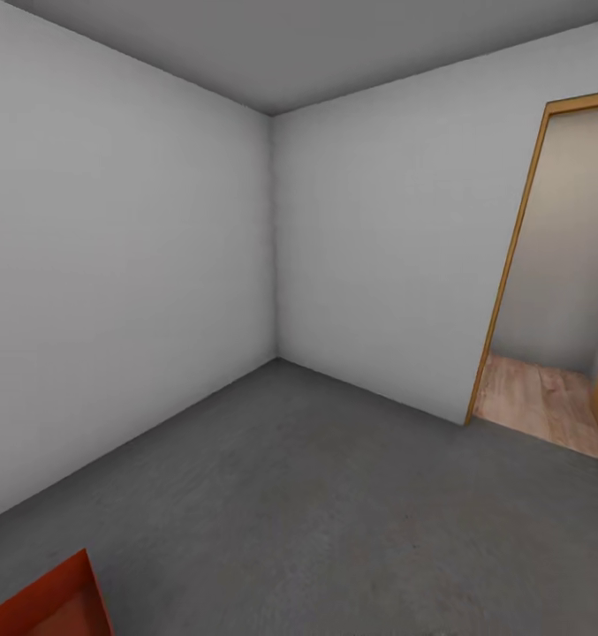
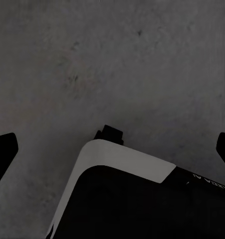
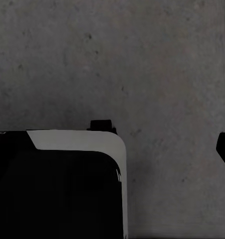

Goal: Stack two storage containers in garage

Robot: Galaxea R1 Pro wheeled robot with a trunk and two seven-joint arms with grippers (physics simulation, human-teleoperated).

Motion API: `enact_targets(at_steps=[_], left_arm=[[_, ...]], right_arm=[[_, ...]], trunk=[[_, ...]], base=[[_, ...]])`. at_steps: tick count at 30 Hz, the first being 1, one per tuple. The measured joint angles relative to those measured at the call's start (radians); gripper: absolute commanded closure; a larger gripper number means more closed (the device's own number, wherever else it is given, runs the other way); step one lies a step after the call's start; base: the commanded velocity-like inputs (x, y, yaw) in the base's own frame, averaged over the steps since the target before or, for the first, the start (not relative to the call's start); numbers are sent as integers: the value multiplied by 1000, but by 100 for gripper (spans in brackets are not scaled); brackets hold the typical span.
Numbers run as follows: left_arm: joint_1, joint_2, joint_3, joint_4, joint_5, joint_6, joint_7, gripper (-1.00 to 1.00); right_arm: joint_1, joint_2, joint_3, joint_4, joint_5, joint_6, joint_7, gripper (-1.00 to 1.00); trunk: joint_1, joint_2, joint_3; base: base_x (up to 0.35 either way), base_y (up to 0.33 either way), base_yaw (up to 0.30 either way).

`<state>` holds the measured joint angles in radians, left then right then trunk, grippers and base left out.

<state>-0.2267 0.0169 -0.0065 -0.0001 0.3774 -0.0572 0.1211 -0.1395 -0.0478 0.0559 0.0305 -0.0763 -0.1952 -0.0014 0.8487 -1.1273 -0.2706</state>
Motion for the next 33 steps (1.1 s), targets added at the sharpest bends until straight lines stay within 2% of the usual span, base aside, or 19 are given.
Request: enact_targets(at_steps=[33], left_arm=[[0, 0, 0, 0, 0, 0, 0, -100]], right_arm=[[0, -2, 1, 0, 0, 0, 0, -100]], trunk=[[0, 0, 0]], base=[[0, 0, -296]])
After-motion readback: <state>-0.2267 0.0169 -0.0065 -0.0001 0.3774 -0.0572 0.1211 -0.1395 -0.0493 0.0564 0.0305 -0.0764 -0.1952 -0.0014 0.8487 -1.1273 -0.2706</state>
